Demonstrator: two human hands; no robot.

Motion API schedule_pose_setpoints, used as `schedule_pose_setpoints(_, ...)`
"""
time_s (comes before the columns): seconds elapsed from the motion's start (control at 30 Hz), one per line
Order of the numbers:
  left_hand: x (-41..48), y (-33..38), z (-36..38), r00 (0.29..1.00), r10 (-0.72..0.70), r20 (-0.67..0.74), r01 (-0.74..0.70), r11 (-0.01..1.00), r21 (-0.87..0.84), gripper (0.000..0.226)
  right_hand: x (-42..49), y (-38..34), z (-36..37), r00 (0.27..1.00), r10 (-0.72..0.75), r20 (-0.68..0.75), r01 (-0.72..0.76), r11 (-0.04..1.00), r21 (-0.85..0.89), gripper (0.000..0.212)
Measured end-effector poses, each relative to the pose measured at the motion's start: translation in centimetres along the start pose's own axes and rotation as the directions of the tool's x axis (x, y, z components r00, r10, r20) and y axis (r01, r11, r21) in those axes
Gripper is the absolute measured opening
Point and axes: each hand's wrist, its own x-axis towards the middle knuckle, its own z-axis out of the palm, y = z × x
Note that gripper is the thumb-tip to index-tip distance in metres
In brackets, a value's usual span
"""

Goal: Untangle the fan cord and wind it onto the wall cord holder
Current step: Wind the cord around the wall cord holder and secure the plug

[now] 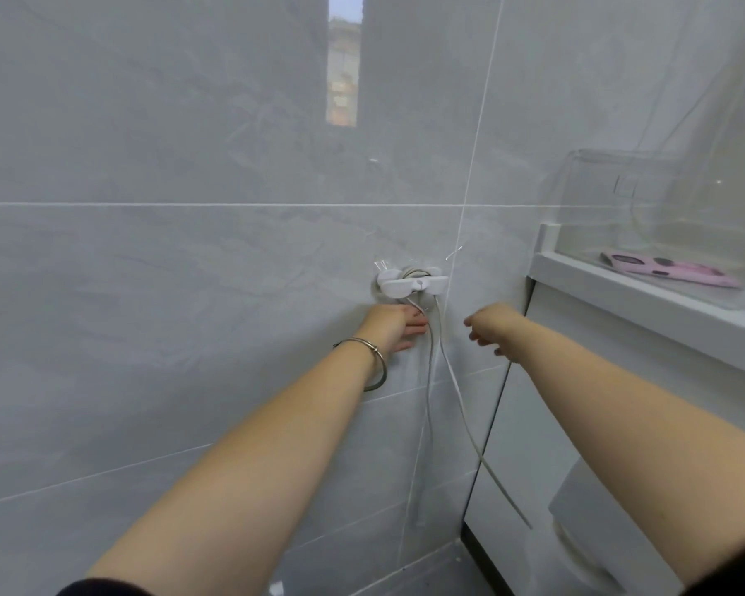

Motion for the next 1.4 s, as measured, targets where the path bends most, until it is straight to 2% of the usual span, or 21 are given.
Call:
schedule_pose_setpoints(0.13,-0.2,-0.2,0.3,0.998,-0.031,0.062,0.042,0.982,-0.182,0.038,-0.4,1.0,0.7,0.981,0.093,0.168,-0.106,0.992,0.068,0.036)
schedule_pose_setpoints(0.3,-0.6,0.3,0.6,0.992,-0.031,0.119,0.069,0.94,-0.334,0.04,0.4,1.3,1.2,0.973,0.102,0.209,-0.146,0.968,0.206,0.033)
schedule_pose_setpoints(0.47,-1.1,0.3,0.5,0.988,-0.026,0.153,0.092,0.893,-0.44,0.042,0.4,1.6,1.3,0.98,0.082,0.181,-0.101,0.99,0.099,0.03)
schedule_pose_setpoints(0.53,-1.2,0.2,0.3,0.987,-0.014,0.161,0.09,0.877,-0.472,0.044,0.6,1.7,1.4,0.985,0.048,0.163,-0.07,0.989,0.128,0.03)
schedule_pose_setpoints(0.63,-1.2,0.1,-0.1,0.984,-0.004,0.179,0.091,0.873,-0.479,0.046,1.5,1.5,1.2,0.999,-0.021,0.047,0.011,0.982,0.189,0.026)
schedule_pose_setpoints(0.73,-1.3,0.2,-0.3,0.981,0.009,0.193,0.084,0.881,-0.466,0.045,2.2,0.6,0.0,0.996,-0.062,-0.071,0.069,0.992,0.109,0.012)
schedule_pose_setpoints(0.83,-1.8,0.4,-0.4,0.978,0.02,0.207,0.066,0.914,-0.4,0.031,2.5,-0.5,-1.7,0.959,-0.145,-0.243,0.119,0.986,-0.118,0.027)
schedule_pose_setpoints(0.93,-2.4,0.6,-0.7,0.98,0.012,0.197,0.061,0.932,-0.357,0.024,1.8,-2.1,-2.8,0.913,-0.243,-0.327,0.183,0.961,-0.205,0.029)
schedule_pose_setpoints(1.0,-2.5,0.6,-0.9,0.985,0.015,0.169,0.048,0.932,-0.36,0.026,1.5,-3.0,-3.1,0.887,-0.282,-0.366,0.202,0.949,-0.242,0.029)
schedule_pose_setpoints(1.07,-2.6,0.7,-1.2,0.989,0.015,0.147,0.043,0.924,-0.381,0.038,1.1,-3.8,-3.2,0.841,-0.363,-0.4,0.24,0.915,-0.325,0.027)
schedule_pose_setpoints(1.17,-2.9,0.9,-1.6,0.99,0.01,0.141,0.046,0.92,-0.389,0.048,0.3,-4.7,-3.0,0.733,-0.545,-0.408,0.307,0.8,-0.516,0.024)
schedule_pose_setpoints(1.27,-3.6,1.2,-2.1,0.992,0.007,0.125,0.035,0.942,-0.335,0.047,-0.3,-5.5,-2.9,0.649,-0.643,-0.407,0.34,0.723,-0.601,0.024)
schedule_pose_setpoints(1.33,-3.8,1.4,-2.4,0.995,0.006,0.103,0.023,0.958,-0.285,0.046,-0.7,-5.9,-2.7,0.64,-0.655,-0.402,0.346,0.713,-0.611,0.021)
schedule_pose_setpoints(1.4,-3.9,1.5,-2.7,0.998,0.014,0.064,0.003,0.967,-0.254,0.043,-1.1,-6.4,-2.6,0.685,-0.608,-0.4,0.36,0.761,-0.54,0.018)
